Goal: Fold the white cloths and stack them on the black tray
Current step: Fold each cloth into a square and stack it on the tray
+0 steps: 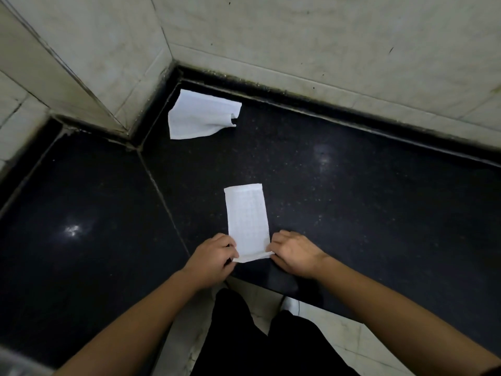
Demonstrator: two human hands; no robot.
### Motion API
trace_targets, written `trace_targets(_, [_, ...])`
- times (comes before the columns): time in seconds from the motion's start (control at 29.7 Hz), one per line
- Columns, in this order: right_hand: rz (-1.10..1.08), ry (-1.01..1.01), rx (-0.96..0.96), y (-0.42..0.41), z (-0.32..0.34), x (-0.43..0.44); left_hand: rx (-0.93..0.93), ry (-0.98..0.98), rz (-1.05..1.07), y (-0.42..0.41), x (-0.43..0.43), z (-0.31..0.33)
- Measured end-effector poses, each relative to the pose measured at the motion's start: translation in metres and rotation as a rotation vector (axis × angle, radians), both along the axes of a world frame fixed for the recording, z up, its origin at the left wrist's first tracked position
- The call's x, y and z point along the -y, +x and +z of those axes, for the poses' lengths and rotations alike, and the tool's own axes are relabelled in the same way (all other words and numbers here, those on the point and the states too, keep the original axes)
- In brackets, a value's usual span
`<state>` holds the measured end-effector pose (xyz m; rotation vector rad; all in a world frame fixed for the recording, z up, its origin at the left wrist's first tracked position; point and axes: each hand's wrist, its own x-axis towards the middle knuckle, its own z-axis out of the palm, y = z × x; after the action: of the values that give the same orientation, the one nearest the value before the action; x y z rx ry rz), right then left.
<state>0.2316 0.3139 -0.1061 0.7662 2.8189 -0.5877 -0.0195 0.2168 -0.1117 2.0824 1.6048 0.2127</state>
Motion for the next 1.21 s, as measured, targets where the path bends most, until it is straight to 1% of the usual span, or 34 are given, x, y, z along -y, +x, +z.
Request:
trace_targets(0.07, [-0.013,0.034,-0.013,-0.001,0.001,-0.006,-0.042,-0.073,-0.009,-0.001,-0.006,0.006])
trace_targets(0.17, [-0.005,-0.060,0.089,-0.003,0.003,-0.015,-0.114,-0.246,-0.040,-0.002,-0.015,0.013])
trace_targets(0.27, [0.019,-0.097,0.155,-0.007,0.005,-0.023,-0.111,-0.288,-0.041,-0.004,-0.023,0.016])
trace_targets(0.37, [-0.045,-0.195,0.144,-0.012,0.011,-0.036,-0.042,-0.375,-0.011,-0.012,-0.037,0.017])
trace_targets(0.44, [-0.166,-0.312,0.080,-0.017,0.019,-0.051,0.136,-0.444,0.060,-0.020,-0.053,0.019])
trace_targets(0.5, [-0.365,-0.466,0.027,-0.024,0.023,-0.067,0.328,-0.460,0.221,-0.027,-0.069,0.021])
trace_targets(0.54, [-0.488,-0.535,-0.016,-0.028,0.024,-0.074,0.382,-0.446,0.329,-0.030,-0.076,0.021])
trace_targets(0.61, [-0.724,-0.641,-0.165,-0.038,0.019,-0.088,0.458,-0.385,0.549,-0.033,-0.092,0.019])
trace_targets(0.67, [-0.899,-0.685,-0.290,-0.047,0.011,-0.099,0.572,-0.359,0.769,-0.030,-0.104,0.017])
trace_targets(0.74, [-1.008,-0.692,-0.319,-0.057,0.002,-0.107,0.664,-0.352,0.965,-0.026,-0.114,0.010])
trace_targets(0.77, [-1.046,-0.693,-0.316,-0.061,-0.003,-0.110,0.669,-0.344,1.028,-0.025,-0.119,0.005])
trace_targets(0.87, [-1.092,-0.656,-0.281,-0.073,-0.011,-0.115,0.628,-0.318,1.127,-0.022,-0.125,-0.009])
trace_targets(0.98, [-1.095,-0.615,-0.233,-0.079,-0.015,-0.115,0.566,-0.286,1.153,-0.020,-0.128,-0.016])
trace_targets(1.08, [-1.081,-0.566,-0.190,-0.082,-0.016,-0.117,0.467,-0.267,1.111,-0.020,-0.131,-0.018])
trace_targets(1.14, [-1.045,-0.533,-0.164,-0.084,-0.014,-0.117,0.401,-0.229,1.036,-0.019,-0.127,-0.015])
trace_targets(1.18, [-1.002,-0.482,-0.144,-0.083,-0.012,-0.115,0.328,-0.171,0.958,-0.020,-0.123,-0.015])
trace_targets(1.21, [-0.915,-0.363,-0.132,-0.080,-0.010,-0.111,0.232,-0.075,0.848,-0.021,-0.117,-0.015])
